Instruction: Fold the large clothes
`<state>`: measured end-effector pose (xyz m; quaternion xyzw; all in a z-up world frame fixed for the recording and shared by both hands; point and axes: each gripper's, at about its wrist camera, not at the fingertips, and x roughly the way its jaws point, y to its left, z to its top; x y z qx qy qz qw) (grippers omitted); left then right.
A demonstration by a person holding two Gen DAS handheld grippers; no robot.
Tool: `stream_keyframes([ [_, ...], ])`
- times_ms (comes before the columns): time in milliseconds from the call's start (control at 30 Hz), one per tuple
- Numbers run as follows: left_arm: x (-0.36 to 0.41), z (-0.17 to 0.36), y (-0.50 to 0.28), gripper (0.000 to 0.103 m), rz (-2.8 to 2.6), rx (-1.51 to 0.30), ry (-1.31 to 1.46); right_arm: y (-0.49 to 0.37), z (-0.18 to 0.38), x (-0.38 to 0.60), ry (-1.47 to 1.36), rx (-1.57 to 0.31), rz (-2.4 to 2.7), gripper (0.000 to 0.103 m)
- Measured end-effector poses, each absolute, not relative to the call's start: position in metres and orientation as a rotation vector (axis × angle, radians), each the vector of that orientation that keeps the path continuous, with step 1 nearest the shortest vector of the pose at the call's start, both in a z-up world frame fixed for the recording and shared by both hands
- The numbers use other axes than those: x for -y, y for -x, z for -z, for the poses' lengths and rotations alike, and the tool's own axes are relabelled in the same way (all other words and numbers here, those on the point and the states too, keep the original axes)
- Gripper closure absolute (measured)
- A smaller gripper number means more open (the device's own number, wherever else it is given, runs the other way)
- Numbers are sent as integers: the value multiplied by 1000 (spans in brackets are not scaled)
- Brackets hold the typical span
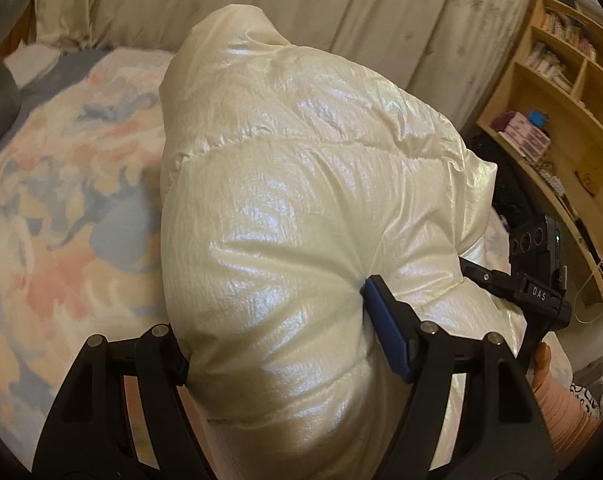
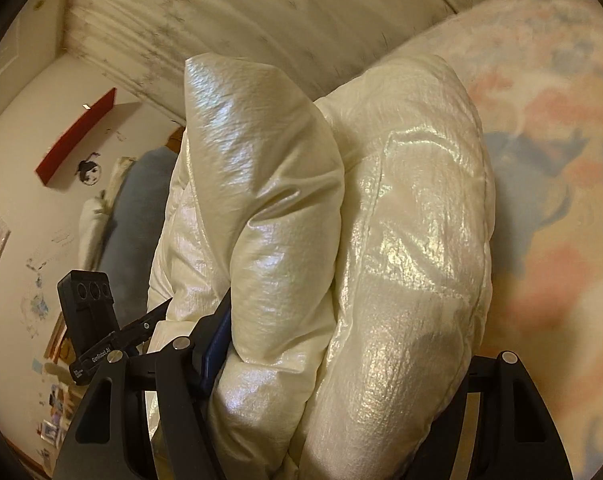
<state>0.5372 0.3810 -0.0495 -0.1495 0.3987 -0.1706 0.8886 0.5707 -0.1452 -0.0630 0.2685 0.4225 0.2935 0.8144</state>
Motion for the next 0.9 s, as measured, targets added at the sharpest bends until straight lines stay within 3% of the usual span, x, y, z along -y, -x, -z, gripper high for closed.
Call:
stream_keyframes([
  [167, -406, 118, -556, 28, 357, -874, 382, -615, 100, 107, -552, -942, -581, 30],
  [367, -429, 147, -552, 15, 334, -857, 421, -611, 91, 69, -437, -923, -566, 19],
  [533, -414, 120, -531, 15, 236, -877, 344, -572, 82, 38, -363, -957, -524, 15],
  [900, -347, 9, -443, 15, 160, -758, 196, -472, -6, 32, -201, -922, -453, 14],
])
